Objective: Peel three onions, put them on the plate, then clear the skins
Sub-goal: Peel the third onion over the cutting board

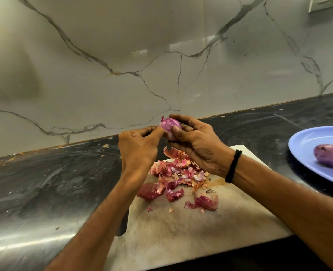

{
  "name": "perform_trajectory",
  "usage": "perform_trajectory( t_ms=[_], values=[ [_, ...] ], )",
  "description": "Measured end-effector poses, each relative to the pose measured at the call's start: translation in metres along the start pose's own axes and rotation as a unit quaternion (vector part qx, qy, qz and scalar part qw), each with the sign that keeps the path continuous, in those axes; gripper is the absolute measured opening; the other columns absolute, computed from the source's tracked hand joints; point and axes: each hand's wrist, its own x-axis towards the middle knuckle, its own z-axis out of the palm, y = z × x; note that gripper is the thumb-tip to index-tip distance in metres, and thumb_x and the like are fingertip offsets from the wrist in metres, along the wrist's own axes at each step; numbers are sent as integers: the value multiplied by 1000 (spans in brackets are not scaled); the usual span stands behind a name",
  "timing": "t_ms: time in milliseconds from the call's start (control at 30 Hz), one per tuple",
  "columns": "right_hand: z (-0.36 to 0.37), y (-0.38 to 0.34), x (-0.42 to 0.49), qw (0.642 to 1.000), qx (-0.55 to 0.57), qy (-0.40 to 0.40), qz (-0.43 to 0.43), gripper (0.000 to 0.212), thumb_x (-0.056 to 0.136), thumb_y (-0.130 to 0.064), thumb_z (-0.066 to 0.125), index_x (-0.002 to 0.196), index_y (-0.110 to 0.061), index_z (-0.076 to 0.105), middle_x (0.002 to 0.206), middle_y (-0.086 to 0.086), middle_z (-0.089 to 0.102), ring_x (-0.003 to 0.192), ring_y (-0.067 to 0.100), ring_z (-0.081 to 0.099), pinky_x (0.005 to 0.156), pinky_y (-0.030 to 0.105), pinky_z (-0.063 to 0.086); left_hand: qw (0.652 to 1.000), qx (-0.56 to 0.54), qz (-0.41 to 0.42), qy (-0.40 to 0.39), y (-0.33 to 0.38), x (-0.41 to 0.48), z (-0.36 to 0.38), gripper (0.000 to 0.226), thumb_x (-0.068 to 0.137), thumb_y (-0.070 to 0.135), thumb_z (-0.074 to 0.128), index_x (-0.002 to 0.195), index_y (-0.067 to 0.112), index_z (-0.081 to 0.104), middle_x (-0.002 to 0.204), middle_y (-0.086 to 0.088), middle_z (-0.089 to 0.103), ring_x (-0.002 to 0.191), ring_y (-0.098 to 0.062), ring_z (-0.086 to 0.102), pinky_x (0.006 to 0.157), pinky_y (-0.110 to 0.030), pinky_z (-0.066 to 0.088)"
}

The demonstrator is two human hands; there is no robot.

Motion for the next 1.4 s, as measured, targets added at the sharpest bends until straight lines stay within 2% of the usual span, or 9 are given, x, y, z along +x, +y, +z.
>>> perform_trajectory(
  t_ms=[100, 233, 333, 433, 533, 667, 1100, 1233, 1400],
  values=[
    [-1, 1, 2, 1000, 21, 11, 11, 36, 89, 3, 59, 123, -8, 61, 122, 17, 63, 113, 36, 62, 87, 45, 57, 993, -68, -95, 8, -3, 7, 1, 22, 80, 22, 82, 60, 27, 75, 75, -6, 76, 76, -21, 74, 75, -32, 63],
    [-2, -3, 4, 997, 74, 23, 28, 33, 90, 3, 57, 122, -6, 60, 126, 21, 57, 112, 40, 62, 89, 50, 55, 976, -143, -163, 20, -5, 12, -1, 13, 75, 19, 82, 72, 8, 77, 91, -24, 72, 89, -29, 71, 93, -51, 58],
    [-2, -6, 5, 997, 75, 24, 20, 33, 91, 4, 56, 122, -7, 60, 126, 21, 57, 112, 38, 62, 89, 49, 55, 977, -164, -138, -13, -1, 8, -2, 3, 85, 18, 78, 85, 15, 79, 89, -9, 78, 95, -23, 74, 93, -42, 58],
    [-2, -6, 4, 998, 53, 28, -1, 35, 90, 6, 56, 123, -6, 59, 125, 20, 59, 109, 33, 63, 89, 46, 56, 986, -143, -71, -47, 4, 3, -2, 19, 86, 28, 76, 101, 16, 78, 94, 0, 78, 93, -13, 75, 88, -32, 60],
    [-2, -4, 3, 999, 24, 16, -15, 37, 89, 6, 58, 124, -7, 59, 124, 20, 62, 100, 29, 65, 90, 43, 56, 999, -35, 2, -23, 3, 1, 0, 25, 81, 31, 79, 103, 20, 77, 92, 8, 77, 88, -2, 73, 81, -23, 60],
    [-2, -1, 3, 999, -12, 10, -28, 37, 89, 6, 58, 124, -7, 59, 121, 17, 63, 107, 35, 64, 86, 41, 58, 1000, -9, 23, -2, -1, 1, 0, 20, 83, 25, 79, 102, 22, 77, 89, 13, 74, 85, 2, 72, 79, -19, 59],
    [-1, 2, 1, 981, -166, 5, -103, 42, 83, -3, 68, 123, -12, 57, 127, 11, 57, 118, 30, 58, 90, 49, 55, 995, 57, 82, 8, -5, -1, 2, 11, 93, 22, 71, 102, 15, 70, 91, 5, 70, 81, -4, 68, 76, -14, 57],
    [2, 1, -2, 984, -153, -2, -91, 51, 74, -13, 71, 123, -12, 58, 126, 11, 57, 116, 31, 60, 91, 50, 55, 997, 56, 58, -5, -6, 0, 3, 11, 94, 22, 68, 99, 12, 70, 88, 2, 70, 79, -7, 68, 73, -15, 56],
    [1, -1, -1, 995, -76, -17, -55, 37, 89, 6, 57, 123, -9, 57, 129, 16, 58, 114, 39, 61, 94, 51, 53, 1000, 11, 0, -5, -3, 1, 1, 13, 96, 25, 65, 90, 14, 69, 84, -3, 69, 78, -14, 68, 68, -15, 55]
  ],
)
